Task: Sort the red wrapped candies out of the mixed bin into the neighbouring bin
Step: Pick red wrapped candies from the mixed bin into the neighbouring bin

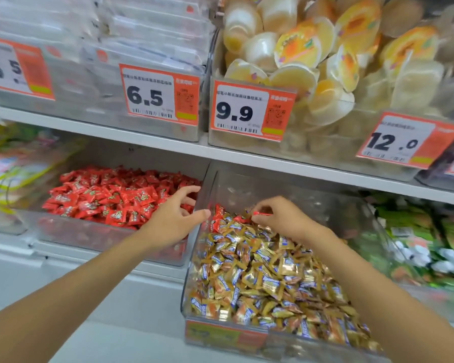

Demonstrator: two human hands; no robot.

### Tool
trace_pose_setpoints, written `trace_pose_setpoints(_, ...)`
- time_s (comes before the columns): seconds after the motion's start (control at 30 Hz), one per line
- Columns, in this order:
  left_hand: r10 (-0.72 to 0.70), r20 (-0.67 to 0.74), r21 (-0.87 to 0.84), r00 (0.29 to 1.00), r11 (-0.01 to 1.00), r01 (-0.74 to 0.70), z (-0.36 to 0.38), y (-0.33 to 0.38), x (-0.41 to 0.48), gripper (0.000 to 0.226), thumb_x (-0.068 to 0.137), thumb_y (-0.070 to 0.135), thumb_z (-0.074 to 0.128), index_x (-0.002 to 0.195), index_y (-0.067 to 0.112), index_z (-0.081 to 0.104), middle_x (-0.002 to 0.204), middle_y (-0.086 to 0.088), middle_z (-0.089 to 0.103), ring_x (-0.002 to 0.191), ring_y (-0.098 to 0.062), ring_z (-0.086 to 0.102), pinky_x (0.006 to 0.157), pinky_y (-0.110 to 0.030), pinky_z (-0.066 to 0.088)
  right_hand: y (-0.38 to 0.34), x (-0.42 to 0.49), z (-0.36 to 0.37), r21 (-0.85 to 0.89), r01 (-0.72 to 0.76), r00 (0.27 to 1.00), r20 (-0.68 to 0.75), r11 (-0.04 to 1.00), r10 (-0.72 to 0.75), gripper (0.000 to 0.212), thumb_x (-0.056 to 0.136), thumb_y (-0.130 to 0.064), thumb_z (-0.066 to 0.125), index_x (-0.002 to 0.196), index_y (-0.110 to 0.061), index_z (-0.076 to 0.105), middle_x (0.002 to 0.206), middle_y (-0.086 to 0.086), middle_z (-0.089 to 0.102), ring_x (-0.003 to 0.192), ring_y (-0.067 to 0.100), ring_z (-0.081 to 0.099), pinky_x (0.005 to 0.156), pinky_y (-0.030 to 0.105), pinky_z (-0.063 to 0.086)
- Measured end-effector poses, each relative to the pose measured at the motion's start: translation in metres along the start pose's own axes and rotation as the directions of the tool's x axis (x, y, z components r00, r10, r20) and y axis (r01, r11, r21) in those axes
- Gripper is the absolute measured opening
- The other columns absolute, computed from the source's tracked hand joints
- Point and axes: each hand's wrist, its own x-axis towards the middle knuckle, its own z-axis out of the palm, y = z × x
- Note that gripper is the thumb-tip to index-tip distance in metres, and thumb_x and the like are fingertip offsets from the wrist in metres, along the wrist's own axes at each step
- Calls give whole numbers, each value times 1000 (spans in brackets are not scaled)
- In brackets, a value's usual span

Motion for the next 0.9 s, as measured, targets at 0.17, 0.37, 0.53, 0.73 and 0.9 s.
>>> trace_pose_setpoints(0.17, 1, 34, 2, 999, 1000, -1, 1, -1, 2, 54, 90, 33, 63, 138, 35, 38, 110, 12, 49, 83, -11, 57, 68, -16, 43, -2, -4, -18, 202, -11, 975, -214, 979, 55, 17, 97, -13, 53, 108, -16, 66, 91, -8, 67, 78, 18, 65, 66, 21, 49)
trace_pose_setpoints(0.37, 8, 43, -10, 999, 1000, -8, 0, -4, 2, 55, 90, 34, 62, 138, 35, 38, 109, 16, 49, 76, -5, 57, 67, -17, 43, -18, 31, 27, -336, 3, 999, 34, 942, 9, 26, 95, -28, 51, 106, -12, 68, 102, 7, 67, 94, 25, 63, 81, 32, 51)
trace_pose_setpoints(0.53, 11, 49, -24, 999, 1000, -10, 1, -3, 1, 53, 89, 35, 62, 137, 37, 39, 108, 17, 49, 64, 2, 57, 60, -10, 40, -2, 33, 29, -355, 2, 998, 54, 935, 18, 17, 91, -35, 63, 93, -18, 68, 93, -3, 68, 83, 17, 61, 74, 30, 48)
trace_pose_setpoints(0.73, 13, 51, -39, 999, 999, -11, 0, -6, 2, 57, 87, 43, 64, 138, 38, 39, 110, 16, 49, 78, -5, 57, 69, -21, 43, 5, 0, -6, 145, -53, 978, -194, 988, 81, 17, 95, -26, 59, 108, -17, 54, 93, -11, 63, 76, 11, 60, 65, 31, 47)
trace_pose_setpoints(0.9, 30, 49, -50, 998, 998, -28, 2, -6, 0, 51, 90, 37, 63, 135, 38, 40, 107, 18, 49, 74, -4, 57, 67, -21, 45, 8, 7, -7, -70, -27, 991, -131, 997, 18, 32, 100, -19, 45, 129, -26, 56, 121, 4, 66, 99, 23, 65, 86, 33, 50)
